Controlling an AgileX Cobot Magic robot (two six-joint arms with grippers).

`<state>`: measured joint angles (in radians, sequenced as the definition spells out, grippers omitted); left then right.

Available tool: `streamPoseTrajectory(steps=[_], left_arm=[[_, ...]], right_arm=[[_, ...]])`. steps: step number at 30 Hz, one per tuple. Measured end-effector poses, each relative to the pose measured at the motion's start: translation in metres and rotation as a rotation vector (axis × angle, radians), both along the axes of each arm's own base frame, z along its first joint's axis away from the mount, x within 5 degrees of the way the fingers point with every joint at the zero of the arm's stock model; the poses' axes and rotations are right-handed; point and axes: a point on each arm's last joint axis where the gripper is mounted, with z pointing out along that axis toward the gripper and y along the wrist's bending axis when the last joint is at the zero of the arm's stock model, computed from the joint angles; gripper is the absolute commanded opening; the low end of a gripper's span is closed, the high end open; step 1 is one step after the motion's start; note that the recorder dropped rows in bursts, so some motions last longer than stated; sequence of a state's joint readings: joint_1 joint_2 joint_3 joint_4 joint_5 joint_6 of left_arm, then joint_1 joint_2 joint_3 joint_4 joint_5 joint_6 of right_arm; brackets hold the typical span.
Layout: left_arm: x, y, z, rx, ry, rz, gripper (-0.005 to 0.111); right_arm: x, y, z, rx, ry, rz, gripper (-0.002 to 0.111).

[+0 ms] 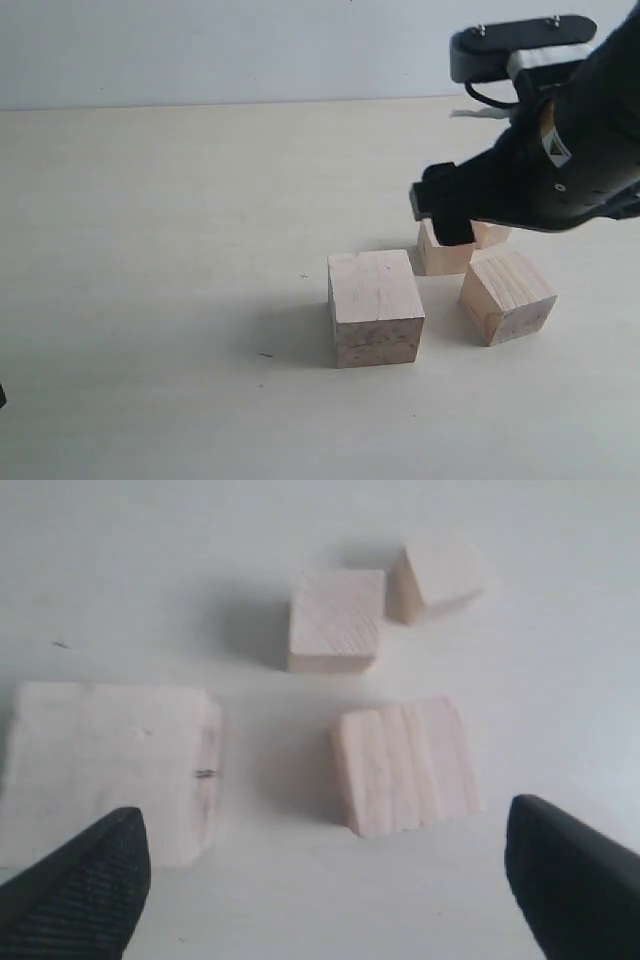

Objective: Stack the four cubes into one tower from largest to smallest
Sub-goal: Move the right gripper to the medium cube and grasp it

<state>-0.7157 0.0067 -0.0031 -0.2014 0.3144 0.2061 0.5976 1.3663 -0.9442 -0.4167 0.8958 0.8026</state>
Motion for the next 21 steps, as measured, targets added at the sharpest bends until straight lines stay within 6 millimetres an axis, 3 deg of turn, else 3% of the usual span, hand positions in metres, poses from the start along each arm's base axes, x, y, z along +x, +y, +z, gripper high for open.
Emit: streamPoseTrajectory(steps=[7, 13, 21], left_arm=[[0.000, 0.000, 0.000, 0.000, 0.000, 0.000, 0.000], [0.000, 0.000, 0.000, 0.000, 0.000, 0.000, 0.000], [0.000, 0.000, 0.000, 0.000, 0.000, 0.000, 0.000]], right_arm=[[0.005, -0.034, -0.019, -0.027, 0.087, -0.046, 0.090], [0.015, -0.040, -0.024, 0.003, 0.086, -0.020, 0.090], [0.033, -0.047, -0.059, -0.017, 0.210, 0.005, 0.090]])
